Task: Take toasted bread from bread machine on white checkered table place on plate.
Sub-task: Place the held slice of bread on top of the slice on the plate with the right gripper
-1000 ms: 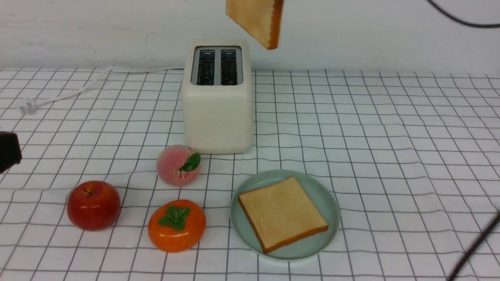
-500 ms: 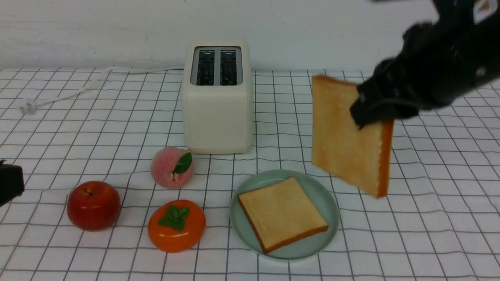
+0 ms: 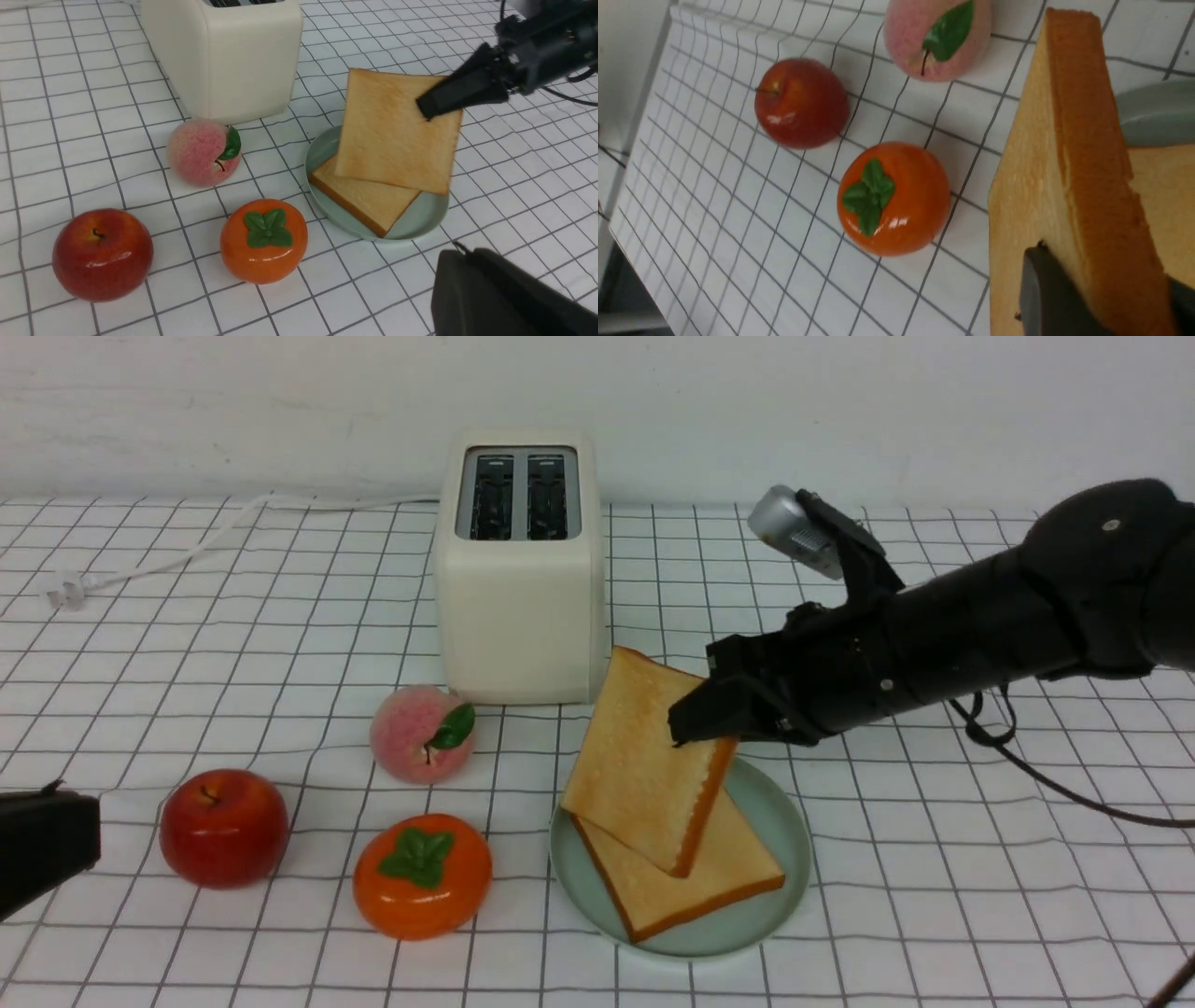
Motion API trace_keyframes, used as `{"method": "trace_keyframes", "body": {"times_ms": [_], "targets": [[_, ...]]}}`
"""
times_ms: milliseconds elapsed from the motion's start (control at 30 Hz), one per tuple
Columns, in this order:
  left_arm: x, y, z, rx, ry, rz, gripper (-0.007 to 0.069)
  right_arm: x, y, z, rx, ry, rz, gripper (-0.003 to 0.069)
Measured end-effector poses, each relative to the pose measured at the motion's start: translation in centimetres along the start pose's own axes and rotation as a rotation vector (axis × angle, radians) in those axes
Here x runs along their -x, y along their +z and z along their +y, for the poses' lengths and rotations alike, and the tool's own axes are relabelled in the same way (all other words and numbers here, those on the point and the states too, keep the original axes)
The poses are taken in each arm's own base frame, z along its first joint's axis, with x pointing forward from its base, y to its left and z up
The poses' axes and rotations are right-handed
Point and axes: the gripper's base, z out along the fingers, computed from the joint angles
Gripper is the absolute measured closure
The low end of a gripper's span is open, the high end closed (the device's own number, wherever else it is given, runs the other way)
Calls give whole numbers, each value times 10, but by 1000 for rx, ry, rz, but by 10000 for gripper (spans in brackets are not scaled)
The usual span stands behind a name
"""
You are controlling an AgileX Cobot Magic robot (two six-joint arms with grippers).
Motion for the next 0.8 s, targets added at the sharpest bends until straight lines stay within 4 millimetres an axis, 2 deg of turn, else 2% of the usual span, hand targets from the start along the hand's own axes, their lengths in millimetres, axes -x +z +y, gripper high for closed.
{"method": "trace_keyframes", "body": {"times_ms": [233, 433, 500, 533, 567, 667, 700, 767, 800], "targets": [[0, 0, 0, 1, 0, 4, 638, -4, 27, -25, 17, 89, 40, 537], [0, 0, 0, 1, 0, 5, 638, -5, 27, -33, -19, 61, 61, 522], [0, 0, 0, 1, 1, 5, 638, -6, 25, -37, -41, 37, 74, 477], [0, 0, 0, 1, 1, 5, 638, -6, 25, -38, -44, 35, 75, 477], [0, 0, 0, 1, 1, 5, 638, -6, 23, -42, -59, 19, 88, 419], [0, 0, 0, 1, 1, 5, 638, -4, 18, -48, -74, 28, 101, 333], [0, 0, 0, 1, 1, 5, 638, -1, 11, -53, -82, 42, 115, 269], [0, 0, 0, 1, 1, 5, 638, 3, 5, -54, -89, 48, 120, 228], [0, 0, 0, 1, 1, 5, 638, 7, -5, -55, -96, 53, 129, 197]]}}
